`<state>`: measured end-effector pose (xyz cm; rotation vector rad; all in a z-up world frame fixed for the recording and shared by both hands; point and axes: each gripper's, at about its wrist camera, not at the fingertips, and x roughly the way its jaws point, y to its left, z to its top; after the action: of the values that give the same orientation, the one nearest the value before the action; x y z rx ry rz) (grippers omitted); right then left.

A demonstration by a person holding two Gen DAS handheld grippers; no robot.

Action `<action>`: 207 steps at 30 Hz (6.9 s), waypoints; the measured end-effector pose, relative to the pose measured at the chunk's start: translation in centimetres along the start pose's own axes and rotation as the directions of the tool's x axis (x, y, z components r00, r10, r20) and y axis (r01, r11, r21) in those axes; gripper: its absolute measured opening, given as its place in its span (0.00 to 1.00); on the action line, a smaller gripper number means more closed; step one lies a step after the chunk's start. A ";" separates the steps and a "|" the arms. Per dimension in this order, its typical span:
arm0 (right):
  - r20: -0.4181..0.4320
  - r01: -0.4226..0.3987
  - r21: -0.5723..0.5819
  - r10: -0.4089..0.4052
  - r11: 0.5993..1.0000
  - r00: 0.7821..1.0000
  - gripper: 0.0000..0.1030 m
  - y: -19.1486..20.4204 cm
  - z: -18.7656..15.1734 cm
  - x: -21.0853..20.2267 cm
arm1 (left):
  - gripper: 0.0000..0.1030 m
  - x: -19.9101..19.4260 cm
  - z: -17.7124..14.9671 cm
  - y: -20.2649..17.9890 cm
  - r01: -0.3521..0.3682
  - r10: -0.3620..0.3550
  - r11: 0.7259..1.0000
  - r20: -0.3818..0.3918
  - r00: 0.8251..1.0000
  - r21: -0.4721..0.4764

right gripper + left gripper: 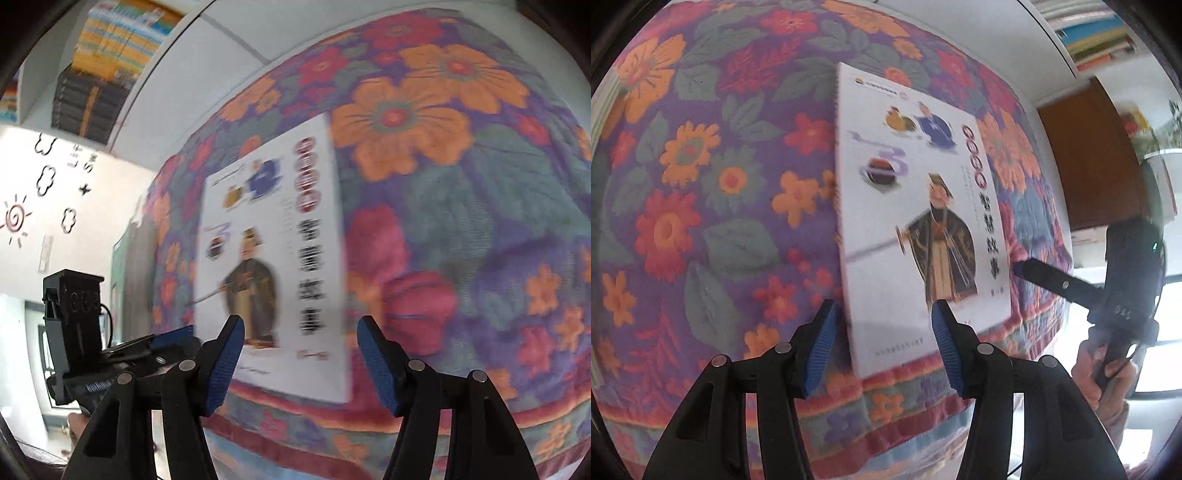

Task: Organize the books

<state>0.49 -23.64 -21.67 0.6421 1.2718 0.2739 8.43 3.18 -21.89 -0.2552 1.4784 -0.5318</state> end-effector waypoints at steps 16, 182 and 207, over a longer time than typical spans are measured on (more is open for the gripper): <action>-0.082 -0.128 -0.071 0.122 0.989 0.989 0.54 -1.0 2.9 2.4 | 0.47 1.2 3.2 2.7 0.218 -0.221 0.970 -0.019 0.975 -0.107; -0.104 -0.269 -0.061 0.262 0.961 0.960 0.61 29.1 1.5 16.1 | 0.40 -24.9 -2.4 24.4 -0.370 0.455 0.865 0.217 0.864 -0.339; 0.351 0.464 -0.345 -0.347 0.816 0.870 0.98 29.1 -8.2 -4.7 | 0.94 -21.4 -11.5 4.8 -0.398 0.411 0.911 0.306 0.858 -0.108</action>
<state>-4.12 -0.54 -2.14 0.0183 1.0065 0.0869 -2.09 19.50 -6.57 -0.0514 1.1754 -0.1081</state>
